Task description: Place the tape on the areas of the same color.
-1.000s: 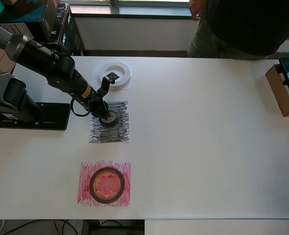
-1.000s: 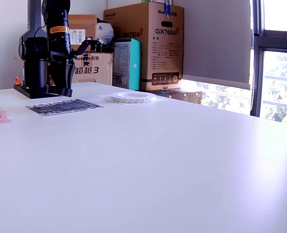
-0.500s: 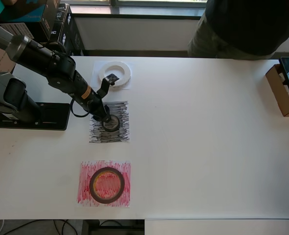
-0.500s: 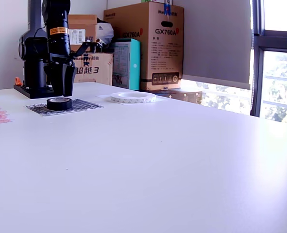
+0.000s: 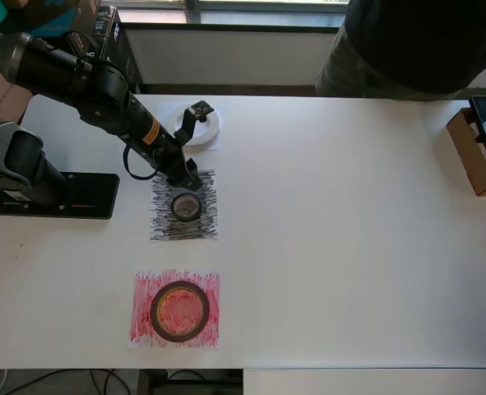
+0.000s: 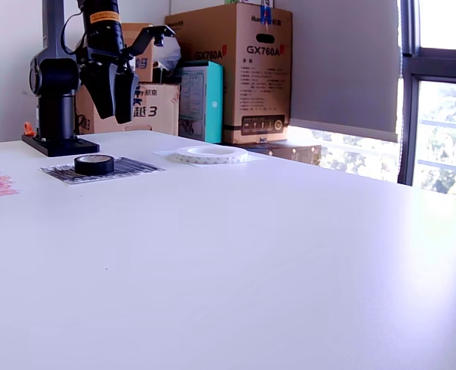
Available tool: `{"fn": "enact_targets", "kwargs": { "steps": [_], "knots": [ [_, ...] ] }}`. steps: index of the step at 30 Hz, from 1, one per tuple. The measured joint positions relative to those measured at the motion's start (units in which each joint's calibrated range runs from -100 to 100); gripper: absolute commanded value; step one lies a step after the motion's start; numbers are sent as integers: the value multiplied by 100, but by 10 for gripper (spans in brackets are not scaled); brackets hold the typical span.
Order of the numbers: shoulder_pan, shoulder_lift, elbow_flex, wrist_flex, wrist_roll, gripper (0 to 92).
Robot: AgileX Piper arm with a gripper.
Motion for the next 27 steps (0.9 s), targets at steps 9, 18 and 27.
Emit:
{"fn": "enact_targets", "kwargs": {
  "steps": [9,18,27],
  "knots": [
    [0,-5,-1024,925,646,613],
    [39,-122,-2554,1615,974,613],
    [125,-674,-3711,1626,898,613]
  ]
}}
